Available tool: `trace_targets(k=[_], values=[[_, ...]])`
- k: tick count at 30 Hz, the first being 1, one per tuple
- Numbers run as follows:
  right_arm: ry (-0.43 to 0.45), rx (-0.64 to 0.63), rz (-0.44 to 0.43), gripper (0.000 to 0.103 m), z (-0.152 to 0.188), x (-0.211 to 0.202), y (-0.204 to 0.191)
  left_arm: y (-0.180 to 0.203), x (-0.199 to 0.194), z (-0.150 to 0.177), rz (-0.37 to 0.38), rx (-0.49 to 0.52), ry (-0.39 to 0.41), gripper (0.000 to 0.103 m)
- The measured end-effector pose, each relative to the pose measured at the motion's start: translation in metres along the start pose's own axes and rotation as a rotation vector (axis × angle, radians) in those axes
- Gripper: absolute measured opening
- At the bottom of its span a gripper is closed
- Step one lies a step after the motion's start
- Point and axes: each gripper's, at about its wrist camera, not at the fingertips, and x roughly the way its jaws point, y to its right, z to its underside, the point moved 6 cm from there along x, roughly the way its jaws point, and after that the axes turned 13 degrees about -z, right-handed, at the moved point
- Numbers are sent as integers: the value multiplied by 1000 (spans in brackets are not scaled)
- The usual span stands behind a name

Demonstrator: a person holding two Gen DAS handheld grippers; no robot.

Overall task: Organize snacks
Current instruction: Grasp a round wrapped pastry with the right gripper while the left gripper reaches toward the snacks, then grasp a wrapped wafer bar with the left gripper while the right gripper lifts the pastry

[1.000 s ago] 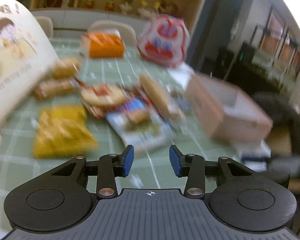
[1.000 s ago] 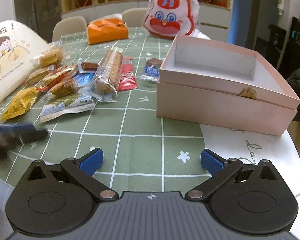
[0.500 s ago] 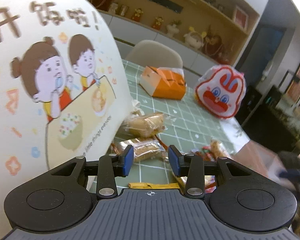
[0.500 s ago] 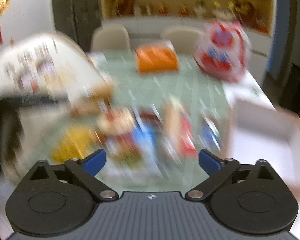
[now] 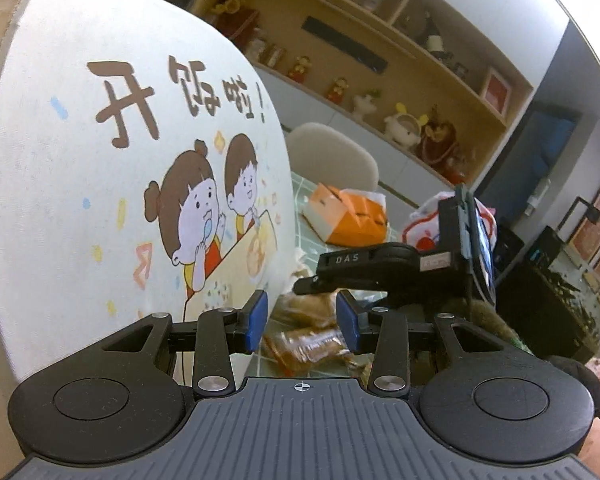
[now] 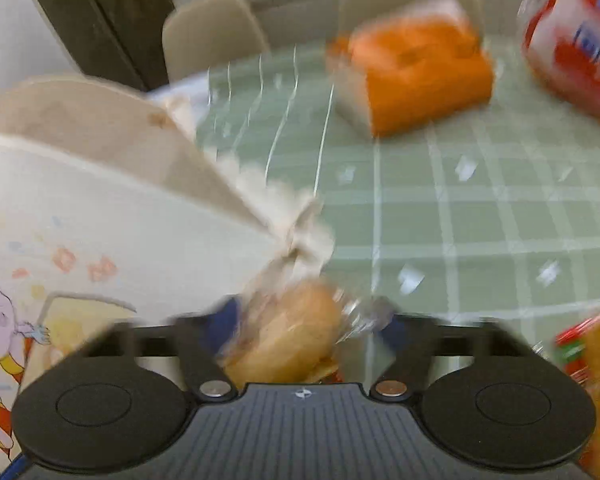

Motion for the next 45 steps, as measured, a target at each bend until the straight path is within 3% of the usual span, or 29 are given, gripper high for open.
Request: trace_targets(k=[4, 7, 12, 15, 18, 21, 25, 28, 31, 36, 41, 45], values=[[-14, -12, -66, 47, 22, -24, -4, 8, 2, 4, 25, 24, -17, 43], [-22, -62, -126, 44, 46, -68, -12, 12, 6, 12, 35, 42, -50, 43], [-26, -88, -192, 41, 106, -149, -3, 30, 27, 41, 54, 145, -187, 43], [-40, -82, -208, 40, 148, -185, 16, 42, 35, 60, 42, 218, -227, 43], [-41, -80, -155, 40, 181, -209, 39, 44, 36, 77, 18, 243, -264, 43], [-8, -107, -20, 44, 202, -230, 70, 48, 23, 88, 15, 245, -277, 43], [65, -162, 154, 65, 213, -250, 100, 45, -5, 88, -27, 272, -244, 43], [100, -155, 119, 68, 218, -257, 105, 37, -26, 85, -81, 284, -227, 43], [102, -228, 63, 76, 223, -260, 90, 32, -36, 92, -126, 292, -272, 43], [144, -369, 162, 78, 234, -261, 75, 34, -37, 114, -159, 319, -319, 44], [177, -353, 205, 86, 253, -264, 90, 61, -19, 126, -157, 400, -282, 54], [127, -292, 279, 86, 272, -263, 108, 74, -6, 136, -152, 513, -226, 59]])
